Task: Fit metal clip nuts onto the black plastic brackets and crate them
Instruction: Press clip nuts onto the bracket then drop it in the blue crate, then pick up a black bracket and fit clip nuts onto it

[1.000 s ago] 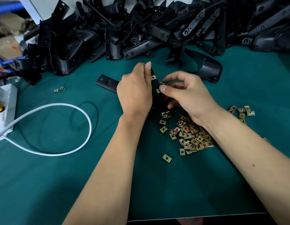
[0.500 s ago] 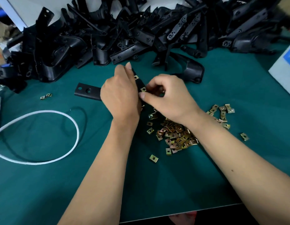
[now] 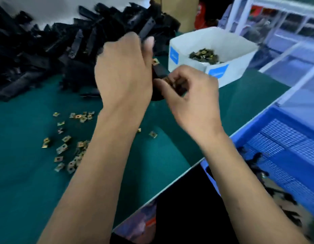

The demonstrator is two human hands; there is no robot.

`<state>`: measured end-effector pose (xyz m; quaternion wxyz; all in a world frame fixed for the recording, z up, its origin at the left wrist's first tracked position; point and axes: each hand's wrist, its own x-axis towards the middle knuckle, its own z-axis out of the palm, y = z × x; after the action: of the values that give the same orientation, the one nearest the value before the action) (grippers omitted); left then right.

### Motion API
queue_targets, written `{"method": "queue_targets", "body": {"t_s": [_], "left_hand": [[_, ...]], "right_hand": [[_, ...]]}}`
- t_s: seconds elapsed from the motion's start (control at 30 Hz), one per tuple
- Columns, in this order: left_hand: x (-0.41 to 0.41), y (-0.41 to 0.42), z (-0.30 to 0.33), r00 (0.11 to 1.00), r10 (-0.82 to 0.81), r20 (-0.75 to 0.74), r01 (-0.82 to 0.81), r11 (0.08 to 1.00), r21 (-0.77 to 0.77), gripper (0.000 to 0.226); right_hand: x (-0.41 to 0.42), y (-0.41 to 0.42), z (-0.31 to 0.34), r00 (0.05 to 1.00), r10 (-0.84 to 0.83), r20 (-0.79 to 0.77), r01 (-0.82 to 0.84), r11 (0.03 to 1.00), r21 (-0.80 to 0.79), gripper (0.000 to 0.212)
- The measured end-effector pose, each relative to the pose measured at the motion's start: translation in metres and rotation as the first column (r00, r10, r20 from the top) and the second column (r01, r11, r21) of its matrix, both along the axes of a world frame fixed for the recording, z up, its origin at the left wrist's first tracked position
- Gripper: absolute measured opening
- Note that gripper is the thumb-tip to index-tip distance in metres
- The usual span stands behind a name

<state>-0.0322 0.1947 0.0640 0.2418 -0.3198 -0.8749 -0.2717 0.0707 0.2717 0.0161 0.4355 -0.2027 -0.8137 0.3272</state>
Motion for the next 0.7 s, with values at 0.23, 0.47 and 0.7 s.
{"method": "queue_targets", "body": {"t_s": [0.23, 0.47, 0.7], "left_hand": [[0.153, 0.141, -0.018, 0.795, -0.606, -0.016, 0.59, 0.78, -0.21, 0.017], [0.247, 0.187, -0.126, 0.528, -0.722, 0.446, 0.84, 0.371, -0.395, 0.03], [0.238, 0.188, -0.206, 0.491, -0.519, 0.7, 0.867, 0.213, -0.45, 0.032]], "right_hand": [[0.174, 0.095, -0.045, 0.894, -0.447, -0.025, 0.436, 0.883, -0.173, 0.02], [0.293, 0.148, -0.152, 0.751, -0.329, 0.573, 0.546, 0.797, -0.258, 0.032], [0.298, 0.143, -0.226, 0.49, -0.232, 0.84, 0.608, 0.781, -0.139, 0.055]]}}
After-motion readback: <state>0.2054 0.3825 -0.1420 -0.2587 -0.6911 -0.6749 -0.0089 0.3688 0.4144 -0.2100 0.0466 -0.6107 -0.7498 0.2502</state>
